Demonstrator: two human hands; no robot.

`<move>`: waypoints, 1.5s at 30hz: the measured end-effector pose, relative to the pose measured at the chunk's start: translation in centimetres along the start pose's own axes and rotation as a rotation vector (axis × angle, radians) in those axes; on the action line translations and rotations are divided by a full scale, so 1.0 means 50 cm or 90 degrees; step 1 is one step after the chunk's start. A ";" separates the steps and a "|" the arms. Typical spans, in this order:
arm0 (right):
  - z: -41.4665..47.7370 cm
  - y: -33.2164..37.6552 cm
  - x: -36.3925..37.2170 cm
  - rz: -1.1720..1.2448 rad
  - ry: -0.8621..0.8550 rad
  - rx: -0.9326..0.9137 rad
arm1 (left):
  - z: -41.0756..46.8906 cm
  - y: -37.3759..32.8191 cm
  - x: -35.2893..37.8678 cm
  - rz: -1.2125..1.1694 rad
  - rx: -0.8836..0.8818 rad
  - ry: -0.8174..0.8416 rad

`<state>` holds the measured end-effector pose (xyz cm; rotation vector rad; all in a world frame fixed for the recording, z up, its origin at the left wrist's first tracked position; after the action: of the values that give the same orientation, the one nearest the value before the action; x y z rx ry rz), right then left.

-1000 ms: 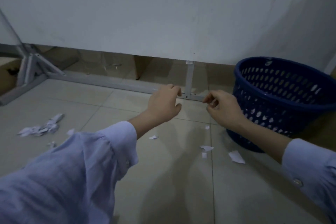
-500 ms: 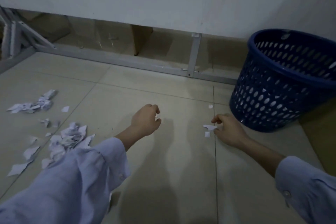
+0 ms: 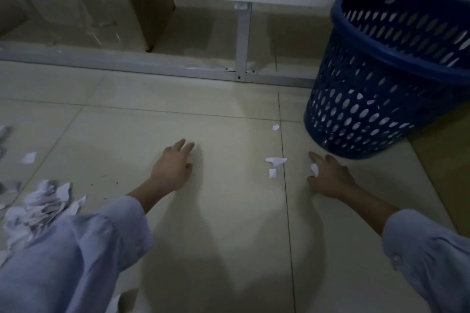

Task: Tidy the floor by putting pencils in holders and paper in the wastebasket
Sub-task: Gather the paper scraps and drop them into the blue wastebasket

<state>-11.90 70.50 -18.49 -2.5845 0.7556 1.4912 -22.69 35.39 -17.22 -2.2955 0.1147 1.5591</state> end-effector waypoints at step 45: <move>0.208 0.198 -0.103 0.189 -0.119 -0.176 | 0.048 -0.355 0.128 -0.183 0.198 -0.041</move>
<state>-26.68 66.81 -17.91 -2.5496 1.0085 2.0232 -17.64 53.57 -19.40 -1.9243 0.0067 1.3608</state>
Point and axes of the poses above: each hand's wrist, its own z-axis towards the middle knuckle, its own x-axis out of the palm, y = z × x, the point moved 8 cm from there along z, towards the middle knuckle, and after that the axes turned 7 degrees about y, right-handed, at the moved point
